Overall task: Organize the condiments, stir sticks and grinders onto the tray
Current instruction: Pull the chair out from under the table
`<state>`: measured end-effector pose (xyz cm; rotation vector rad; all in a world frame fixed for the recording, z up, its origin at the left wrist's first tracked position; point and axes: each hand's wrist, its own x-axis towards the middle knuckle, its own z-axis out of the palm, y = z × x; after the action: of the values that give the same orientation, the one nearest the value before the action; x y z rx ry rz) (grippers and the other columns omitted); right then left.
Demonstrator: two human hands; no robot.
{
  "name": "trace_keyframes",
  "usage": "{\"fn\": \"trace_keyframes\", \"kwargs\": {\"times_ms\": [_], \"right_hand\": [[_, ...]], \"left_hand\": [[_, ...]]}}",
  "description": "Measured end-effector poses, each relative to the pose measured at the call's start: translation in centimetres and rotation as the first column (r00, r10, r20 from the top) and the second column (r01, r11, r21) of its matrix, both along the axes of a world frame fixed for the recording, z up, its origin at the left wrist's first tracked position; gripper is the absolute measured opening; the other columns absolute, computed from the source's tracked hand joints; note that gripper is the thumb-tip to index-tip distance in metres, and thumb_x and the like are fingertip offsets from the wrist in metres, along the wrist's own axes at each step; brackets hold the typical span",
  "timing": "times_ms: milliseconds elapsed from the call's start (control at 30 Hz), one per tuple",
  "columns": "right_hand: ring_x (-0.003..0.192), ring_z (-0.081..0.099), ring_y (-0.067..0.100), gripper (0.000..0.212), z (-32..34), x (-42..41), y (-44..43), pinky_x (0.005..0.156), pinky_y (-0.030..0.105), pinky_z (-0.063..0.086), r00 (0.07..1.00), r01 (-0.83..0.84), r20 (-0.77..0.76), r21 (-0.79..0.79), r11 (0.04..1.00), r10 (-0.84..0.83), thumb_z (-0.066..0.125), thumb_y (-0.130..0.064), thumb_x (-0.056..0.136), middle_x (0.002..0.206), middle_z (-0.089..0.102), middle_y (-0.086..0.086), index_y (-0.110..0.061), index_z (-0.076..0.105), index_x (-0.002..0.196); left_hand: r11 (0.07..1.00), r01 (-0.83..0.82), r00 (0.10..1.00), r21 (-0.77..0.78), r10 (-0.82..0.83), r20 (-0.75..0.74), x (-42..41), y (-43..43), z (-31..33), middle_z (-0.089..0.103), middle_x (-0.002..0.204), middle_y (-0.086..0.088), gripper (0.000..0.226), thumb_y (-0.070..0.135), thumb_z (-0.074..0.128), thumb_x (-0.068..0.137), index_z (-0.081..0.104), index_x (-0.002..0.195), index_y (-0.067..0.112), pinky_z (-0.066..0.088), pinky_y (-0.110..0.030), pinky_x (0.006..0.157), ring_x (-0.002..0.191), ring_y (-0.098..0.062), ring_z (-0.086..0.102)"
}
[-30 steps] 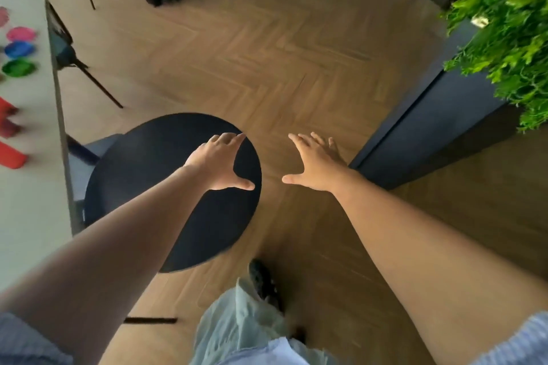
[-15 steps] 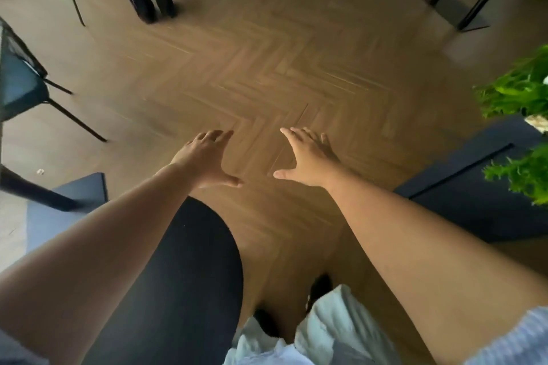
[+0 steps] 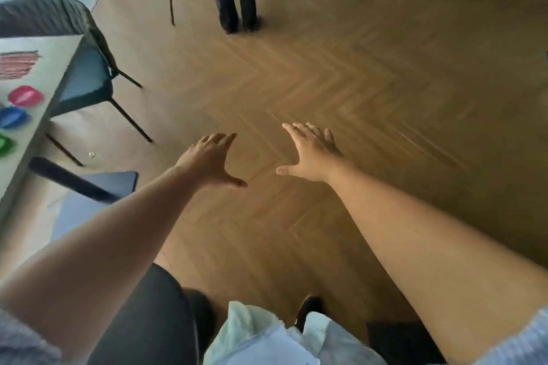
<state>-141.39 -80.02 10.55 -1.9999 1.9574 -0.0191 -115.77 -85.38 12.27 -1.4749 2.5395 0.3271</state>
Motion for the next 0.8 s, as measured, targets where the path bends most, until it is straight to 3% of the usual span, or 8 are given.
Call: {"fn": "trace_keyframes", "kwargs": {"times_ms": [300,333,367,500,633,800], "right_hand": [[0.155,0.007,0.028,0.115,0.2,0.2,-20.9,0.122,0.06,0.009,0.973,-0.228,0.012,-0.026,0.973,0.229,0.067,-0.075,0.076,0.168,0.014,-0.001,-0.031,0.004,0.161],[0.155,0.007,0.028,0.115,0.2,1.7,-30.9,0.122,0.06,0.008,0.971,-0.237,0.013,-0.028,0.971,0.238,0.067,-0.075,0.076,0.168,0.014,-0.001,-0.03,0.004,0.161],[0.155,0.006,0.028,0.115,0.5,2.0,-33.6,0.122,0.06,0.008,0.973,-0.227,0.035,-0.009,0.974,0.227,0.067,-0.075,0.075,0.167,0.014,-0.001,-0.03,0.005,0.161],[0.155,0.006,0.027,0.115,0.4,3.7,-39.8,0.122,0.061,0.007,0.955,-0.296,0.022,-0.019,0.955,0.296,0.067,-0.076,0.075,0.167,0.014,-0.002,-0.03,0.004,0.161],[0.155,0.006,0.027,0.113,0.9,4.4,-45.3,0.122,0.061,0.007,0.946,-0.323,0.01,-0.047,0.945,0.324,0.065,-0.076,0.077,0.168,0.013,-0.002,-0.032,0.003,0.161],[0.156,0.005,0.027,0.112,2.5,6.8,-58.2,0.122,0.061,0.006,0.92,-0.389,0.026,-0.039,0.92,0.39,0.067,-0.073,0.078,0.168,0.013,-0.002,-0.031,0.004,0.161]], "left_hand": [[0.971,-0.237,0.97,-0.017,0.236,-0.053,0.5,-15.4,-0.7,0.033,0.16,-0.002,0.145,0.091,0.071,0.044,0.013,0.161,0.029,0.034,-0.048,0.119,0.146,-0.029,0.033],[0.947,-0.319,0.948,-0.028,0.319,-0.013,1.7,-24.1,-0.6,0.032,0.161,-0.003,0.145,0.09,0.073,0.046,0.013,0.162,0.028,0.034,-0.048,0.119,0.146,-0.03,0.032],[0.941,-0.338,0.941,-0.019,0.338,-0.017,2.2,-26.4,-0.3,0.032,0.161,-0.003,0.144,0.089,0.074,0.046,0.013,0.162,0.027,0.034,-0.048,0.119,0.146,-0.03,0.031],[0.941,-0.337,0.941,-0.024,0.336,-0.044,3.7,-32.1,0.2,0.034,0.159,-0.006,0.148,0.091,0.07,0.043,0.014,0.162,0.025,0.036,-0.05,0.117,0.144,-0.032,0.033],[0.944,-0.327,0.945,-0.041,0.325,-0.045,3.9,-36.9,1.4,0.033,0.16,-0.008,0.141,0.081,0.079,0.053,0.014,0.162,0.022,0.034,-0.05,0.117,0.144,-0.033,0.033],[0.922,-0.386,0.922,-0.022,0.385,-0.033,5.5,-48.1,3.2,0.032,0.161,-0.007,0.139,0.08,0.08,0.054,0.014,0.163,0.023,0.036,-0.05,0.115,0.144,-0.032,0.033]]}}
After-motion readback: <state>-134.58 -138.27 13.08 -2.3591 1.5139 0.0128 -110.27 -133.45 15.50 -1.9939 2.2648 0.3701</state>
